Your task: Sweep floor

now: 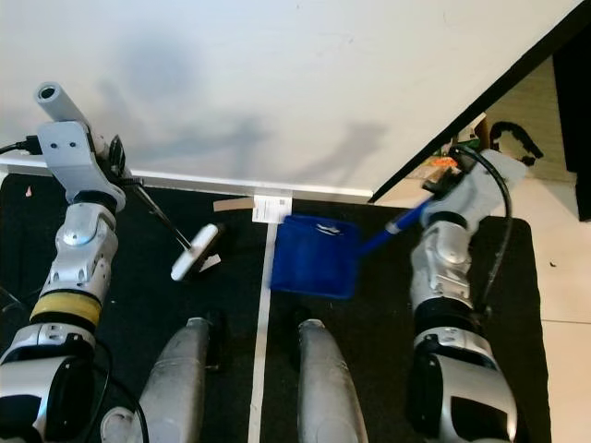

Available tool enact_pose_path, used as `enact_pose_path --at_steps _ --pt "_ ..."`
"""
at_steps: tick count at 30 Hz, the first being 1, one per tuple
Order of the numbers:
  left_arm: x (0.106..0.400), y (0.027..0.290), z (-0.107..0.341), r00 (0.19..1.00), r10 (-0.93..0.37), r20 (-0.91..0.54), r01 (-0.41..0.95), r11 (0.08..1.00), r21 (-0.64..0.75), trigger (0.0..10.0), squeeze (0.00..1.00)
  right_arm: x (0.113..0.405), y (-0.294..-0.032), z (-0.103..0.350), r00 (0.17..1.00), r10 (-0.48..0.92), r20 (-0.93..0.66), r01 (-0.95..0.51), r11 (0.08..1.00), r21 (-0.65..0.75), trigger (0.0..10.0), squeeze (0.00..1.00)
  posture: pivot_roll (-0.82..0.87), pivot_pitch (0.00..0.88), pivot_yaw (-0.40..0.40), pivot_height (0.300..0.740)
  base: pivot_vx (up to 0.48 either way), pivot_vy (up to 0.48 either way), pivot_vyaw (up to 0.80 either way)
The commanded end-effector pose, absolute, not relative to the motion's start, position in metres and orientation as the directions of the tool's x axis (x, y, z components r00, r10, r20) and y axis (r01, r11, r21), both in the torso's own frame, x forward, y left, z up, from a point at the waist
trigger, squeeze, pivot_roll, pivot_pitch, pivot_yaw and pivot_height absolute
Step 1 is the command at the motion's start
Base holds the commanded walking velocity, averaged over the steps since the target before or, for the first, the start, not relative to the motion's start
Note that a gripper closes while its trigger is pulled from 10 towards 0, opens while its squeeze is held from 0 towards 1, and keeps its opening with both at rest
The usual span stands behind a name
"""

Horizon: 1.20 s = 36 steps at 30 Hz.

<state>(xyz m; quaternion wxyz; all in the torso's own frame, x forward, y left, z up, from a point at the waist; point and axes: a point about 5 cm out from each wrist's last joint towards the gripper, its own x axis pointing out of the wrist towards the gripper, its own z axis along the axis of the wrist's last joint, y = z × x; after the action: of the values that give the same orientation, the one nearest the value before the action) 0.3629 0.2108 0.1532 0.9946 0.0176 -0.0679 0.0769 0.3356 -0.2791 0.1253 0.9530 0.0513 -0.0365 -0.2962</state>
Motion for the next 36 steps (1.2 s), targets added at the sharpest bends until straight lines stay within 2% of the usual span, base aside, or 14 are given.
enact_pose_path --at_steps 1,6,12,16,17,23,28,32,35,36 --pt "0.363 0.211 0.148 0.983 0.148 0.11 -0.155 0.986 0.063 10.0 0.0 0.328 -0.289 0.117 0.79 -0.613 0.005 0.613 0.79 0.036 10.0 0.0 -0.04 0.283 -0.012 0.74 0.0 0.0 0.0" --pt "0.366 0.204 0.151 0.987 0.102 0.126 -0.116 0.987 0.107 10.0 0.0 0.333 -0.293 0.132 0.784 -0.615 0.079 0.609 0.788 0.093 10.0 0.0 -0.04 0.293 -0.003 0.74 0.0 0.0 0.0" --pt "0.364 0.205 0.143 0.976 0.166 0.14 -0.18 0.979 0.097 10.0 0.0 0.34 -0.269 0.121 0.847 -0.528 0.067 0.51 0.841 0.178 10.0 0.0 0.0 0.321 0.014 0.74 0.0 0.0 0.0" --pt "0.365 0.205 0.143 0.974 0.174 0.143 -0.19 0.976 0.103 10.0 0.0 0.341 -0.266 0.119 0.853 -0.52 0.054 0.5 0.842 0.203 10.0 0.0 0.0 0.341 0.016 0.74 0.0 0.0 0.0" --pt "0.367 0.206 0.148 0.968 0.188 0.164 -0.205 0.974 0.092 10.0 0.0 0.344 -0.26 0.116 0.864 -0.502 0.025 0.473 0.829 0.298 10.0 0.0 0.0 0.366 0.027 0.74 0.0 0.0 0.0" --pt "0.373 0.208 0.159 0.966 0.167 0.199 -0.19 0.976 0.104 10.0 0.0 0.352 -0.251 0.117 0.873 -0.488 -0.013 0.446 0.787 0.426 10.0 0.0 0.01 0.386 0.031 0.74 0.0 0.0 0.0" --pt "0.376 0.212 0.165 0.962 0.178 0.208 -0.203 0.974 0.102 10.0 0.0 0.363 -0.25 0.134 0.848 -0.53 -0.014 0.438 0.684 0.583 10.0 0.0 0.01 0.404 0.04 0.74 0.0 0.0 0.0" --pt "0.376 0.211 0.163 0.961 0.183 0.208 -0.208 0.973 0.101 10.0 0.0 0.366 -0.252 0.141 0.834 -0.551 -0.009 0.46 0.687 0.562 10.0 0.0 0.01 0.407 0.037 0.74 0.0 0.0 0.0" --pt "0.375 0.21 0.159 0.963 0.178 0.202 -0.206 0.971 0.124 10.0 0.0 0.367 -0.249 0.138 0.843 -0.538 -0.015 0.489 0.753 0.441 10.0 0.0 0.01 0.408 0.031 0.74 0.0 0.0 0.0" --pt "0.375 0.21 0.159 0.963 0.178 0.202 -0.206 0.971 0.124 10.0 0.0 0.367 -0.249 0.138 0.843 -0.538 -0.015 0.489 0.753 0.441 10.0 0.0 0.01 0.408 0.031 0.74 0.0 0.0 0.0"
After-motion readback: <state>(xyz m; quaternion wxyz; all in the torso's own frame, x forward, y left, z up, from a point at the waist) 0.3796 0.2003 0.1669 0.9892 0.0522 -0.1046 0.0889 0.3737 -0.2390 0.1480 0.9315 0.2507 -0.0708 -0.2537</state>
